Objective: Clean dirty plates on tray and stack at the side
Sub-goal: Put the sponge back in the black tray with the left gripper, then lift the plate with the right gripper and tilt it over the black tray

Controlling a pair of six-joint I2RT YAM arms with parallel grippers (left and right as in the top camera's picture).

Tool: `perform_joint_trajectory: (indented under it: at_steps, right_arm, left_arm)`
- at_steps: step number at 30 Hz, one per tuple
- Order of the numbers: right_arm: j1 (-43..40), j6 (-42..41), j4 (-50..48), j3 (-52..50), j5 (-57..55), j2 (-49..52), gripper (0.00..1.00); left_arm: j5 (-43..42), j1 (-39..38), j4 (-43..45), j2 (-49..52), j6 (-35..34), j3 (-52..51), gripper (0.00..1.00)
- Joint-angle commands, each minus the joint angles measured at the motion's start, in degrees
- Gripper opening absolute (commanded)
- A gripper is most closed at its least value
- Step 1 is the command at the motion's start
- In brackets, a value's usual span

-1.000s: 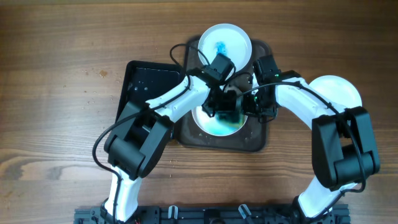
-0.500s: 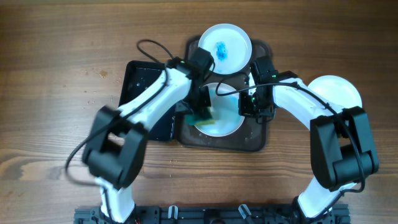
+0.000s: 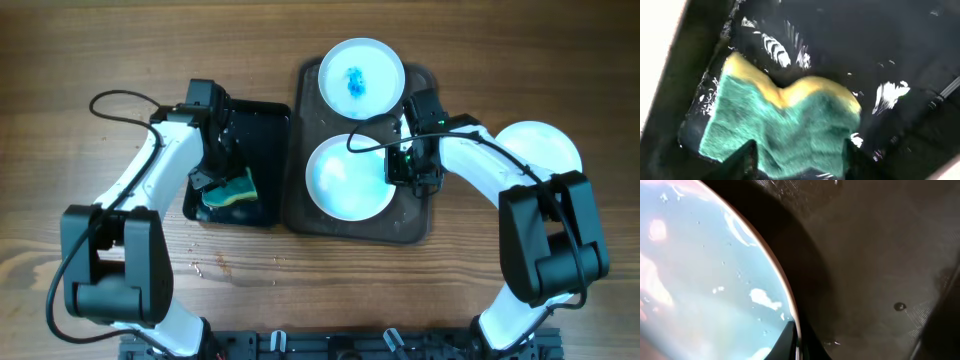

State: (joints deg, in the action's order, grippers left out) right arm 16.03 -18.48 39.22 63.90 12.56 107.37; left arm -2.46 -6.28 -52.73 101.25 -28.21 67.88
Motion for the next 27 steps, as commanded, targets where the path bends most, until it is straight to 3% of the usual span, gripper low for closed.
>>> perform_joint_trajectory:
  at_steps: [1,6,8,15,20,27]
  right_arm:
    - [-0.11,2.93,6.27,3.48,-5.33,-3.41,0.04]
    - [0.76,7.80,16.74,15.10,-5.33,-8.74,0.04]
    - [3.02,7.98,16.50,18.14,-6.10,-8.72,0.04]
    - [18.36,3.21,2.32,24.96,-16.28,-3.50,0.05]
    - [25.88,4.13,-11.65,25.05,-35.21,-1.38,0.04]
    - [34.34,26.53,-23.98,25.05,-54.31,-1.40,0.04]
  left_arm:
    - [-3.30,0.46,-2.62,-6.99,2.54,4.11,0.58]
    - [-3.34,4.55,-5.46,-20.96,2.01,7.69,0.79]
    - [-3.32,7.74,-5.49,-26.53,0.74,7.74,1.00]
    - [-4.57,11.54,-7.34,-39.93,0.59,7.74,1.00]
    - [-4.57,11.54,-9.55,-40.81,0.59,7.72,1.00]
    - [-4.57,11.54,-9.57,-40.70,0.61,7.72,1.00]
